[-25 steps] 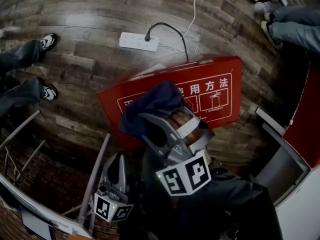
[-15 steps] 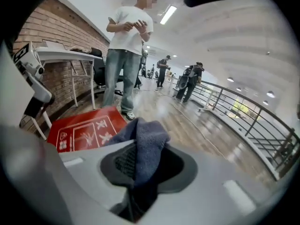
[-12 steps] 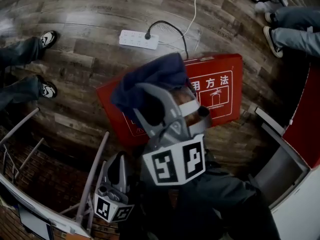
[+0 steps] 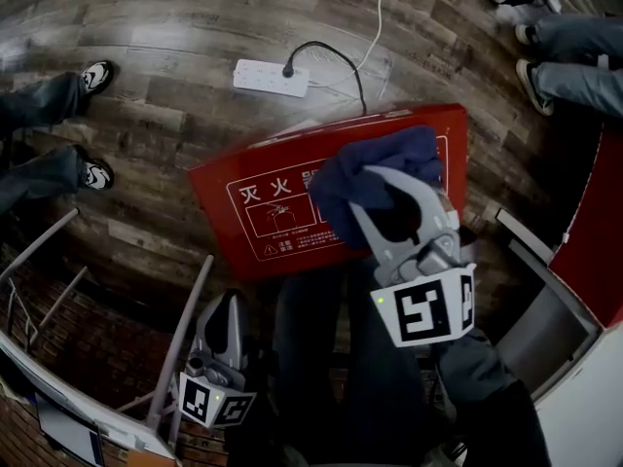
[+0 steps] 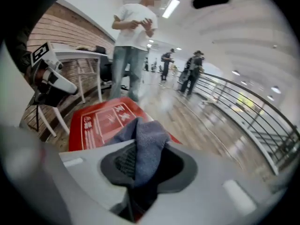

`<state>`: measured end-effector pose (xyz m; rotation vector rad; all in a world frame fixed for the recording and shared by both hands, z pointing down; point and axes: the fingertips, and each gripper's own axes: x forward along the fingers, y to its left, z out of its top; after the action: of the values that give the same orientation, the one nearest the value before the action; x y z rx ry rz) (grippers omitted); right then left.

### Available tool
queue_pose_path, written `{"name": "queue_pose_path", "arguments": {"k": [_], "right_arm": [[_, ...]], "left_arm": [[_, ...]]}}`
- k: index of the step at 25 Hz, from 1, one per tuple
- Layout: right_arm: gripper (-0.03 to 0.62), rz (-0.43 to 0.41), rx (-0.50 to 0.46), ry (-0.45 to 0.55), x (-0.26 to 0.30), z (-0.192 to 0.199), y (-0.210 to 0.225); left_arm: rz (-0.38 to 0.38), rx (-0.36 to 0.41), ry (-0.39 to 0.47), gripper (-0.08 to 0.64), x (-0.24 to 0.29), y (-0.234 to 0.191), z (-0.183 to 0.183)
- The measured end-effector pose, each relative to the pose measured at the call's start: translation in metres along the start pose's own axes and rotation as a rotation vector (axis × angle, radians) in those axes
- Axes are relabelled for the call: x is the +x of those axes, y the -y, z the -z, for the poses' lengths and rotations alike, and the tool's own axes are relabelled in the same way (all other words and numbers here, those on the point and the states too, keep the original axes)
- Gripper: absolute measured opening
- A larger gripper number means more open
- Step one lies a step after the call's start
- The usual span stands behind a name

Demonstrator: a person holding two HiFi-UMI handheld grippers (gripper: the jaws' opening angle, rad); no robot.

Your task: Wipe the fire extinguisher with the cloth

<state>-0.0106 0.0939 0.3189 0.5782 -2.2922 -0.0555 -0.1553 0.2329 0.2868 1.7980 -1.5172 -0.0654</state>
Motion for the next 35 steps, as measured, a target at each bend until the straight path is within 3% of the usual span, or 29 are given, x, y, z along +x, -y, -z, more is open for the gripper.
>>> {"name": "queue_pose_path", "arguments": {"k": [3,6,10,13,17,20,25,30,33,35], "right_arm": [[0.087,0.177,0.183,-0.129,-0.044,0.061,0.042],[0.087,0.215,0.185,-0.230,-0.060,0.078,0.026],[0.087,0.090,0.179,-0.161,-0.030,0.029,-0.050],[0.087,-0.044,0.089,-0.053,-0.004,-0.016,-0.109],[0.087,-0.107,0.057,-0.034,-0.003,-0.016,-0.122],[0.087,-0.036,0.049,-0.065,-0.017,0.009,-0.084],[0.087,0.209,0.146,-0.111,-0.056,0.065,0.020],[0.086,0.310,0.212,-0.242,-0.065,0.083,0.029],[0.086,0.179,0.233,-0.209,-0.041,0.050,-0.022],[0.086,0.033,0.138,-0.116,-0.015,0.008,-0.071]], "left_arm": [[-0.014,0.025,-0.055,0.005,0.007,0.005,0.002],[-0.014,0.044,-0.087,0.005,0.016,0.014,0.003],[-0.035,0.066,-0.127,0.005,0.024,0.021,0.010],[-0.064,0.063,-0.142,0.003,0.026,0.019,0.014],[-0.072,0.064,-0.150,0.003,0.027,0.015,0.014],[-0.067,0.063,-0.154,0.005,0.029,0.013,0.013],[-0.049,0.061,-0.164,0.005,0.035,0.012,0.010],[-0.039,0.050,-0.169,0.005,0.039,0.009,0.006],[-0.043,0.055,-0.172,0.005,0.038,0.004,0.002],[-0.050,0.059,-0.166,0.005,0.038,-0.001,-0.003]]}}
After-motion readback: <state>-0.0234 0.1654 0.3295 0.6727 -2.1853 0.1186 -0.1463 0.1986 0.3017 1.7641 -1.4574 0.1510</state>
